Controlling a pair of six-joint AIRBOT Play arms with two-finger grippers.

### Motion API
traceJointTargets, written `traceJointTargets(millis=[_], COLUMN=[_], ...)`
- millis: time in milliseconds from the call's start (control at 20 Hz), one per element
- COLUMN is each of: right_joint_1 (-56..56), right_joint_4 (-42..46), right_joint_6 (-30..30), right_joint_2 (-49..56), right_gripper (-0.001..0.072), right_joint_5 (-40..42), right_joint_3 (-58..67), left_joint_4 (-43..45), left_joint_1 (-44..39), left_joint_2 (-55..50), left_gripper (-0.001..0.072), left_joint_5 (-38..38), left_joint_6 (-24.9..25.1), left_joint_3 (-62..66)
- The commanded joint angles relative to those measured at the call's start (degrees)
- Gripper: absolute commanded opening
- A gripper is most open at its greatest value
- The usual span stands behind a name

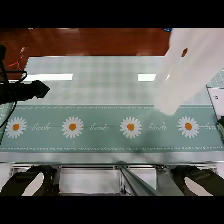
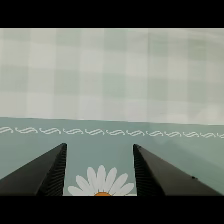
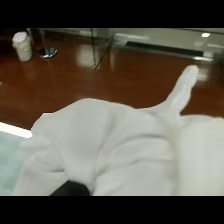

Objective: Fold the shirts.

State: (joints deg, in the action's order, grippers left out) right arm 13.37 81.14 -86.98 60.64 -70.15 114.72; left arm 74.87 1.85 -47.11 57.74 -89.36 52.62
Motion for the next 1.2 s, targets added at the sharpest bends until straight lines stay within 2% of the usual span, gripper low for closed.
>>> traceJointTargets(millis=[0, 200, 350, 450, 550, 750, 800, 850, 900, 1050, 1150], right_joint_1=[9.33, 20.7, 24.2, 24.35, 24.74, 28.33, 29.0, 29.11, 28.65, 20.72, 10.82], right_joint_4=[-1.33, -1.11, -2.71, -12.04, -23.91, -32.89, -34.25, -35.19, -35.06, -34.07, -33.07], right_joint_6=[0.24, -0.94, -2.47, -2.8, 0.5, 3.98, 4.15, 4.15, 4.24, 4.42, 5.49], right_joint_2=[6.45, 13.79, 16.94, 19.56, 23.67, 33.05, 34.47, 35.39, 35.47, 31.95, 25.73], right_gripper=[0.0026, 0.0026, 0.0026, 0.0026, 0.0026, 0.0027, 0.0087, 0.0322, 0.0409, 0.0408, 0.0408], right_joint_5=[-5.92, -11.87, -4.48, 4.61, 11.41, 12.96, 13.07, 12.9, 12.68, 6.47, 0.17], right_joint_3=[1.09, -2.54, -16.33, -26.53, -33.42, -34.73, -34.73, -34.73, -34.69, -33.07, -32.63], left_joint_4=[0.13, 0.13, 0.11, -0.44, -1.62, -4.13, -5.03, -5.92, -6.38, -6.25, -6.1], left_joint_1=[0.02, 0.02, 0.02, 0.02, -0.09, -0.09, -0.09, -0.09, -0.09, 0.13, 1.62], left_joint_2=[-0.02, -0.04, -0.04, -0.04, -0.04, -0.04, -0.04, -0.04, -0.04, -0.04, 0.0], left_gripper=[0.051, 0.0509, 0.0509, 0.0509, 0.0509, 0.0509, 0.0509, 0.0509, 0.0509, 0.0509, 0.0509], left_joint_5=[-0.04, 1.42, 1.86, 1.88, 1.81, 1.81, 1.81, 1.81, 1.84, 2.36, 4.09], left_joint_6=[-0.07, -0.04, -0.09, -0.09, -0.07, -0.04, -0.04, -0.02, 0.2, 3.23, 3.41], left_joint_3=[0.04, 0.04, 0.02, -0.09, -0.39, -2.84, -4.09, -5.38, -6.62, -7.34, -7.1])
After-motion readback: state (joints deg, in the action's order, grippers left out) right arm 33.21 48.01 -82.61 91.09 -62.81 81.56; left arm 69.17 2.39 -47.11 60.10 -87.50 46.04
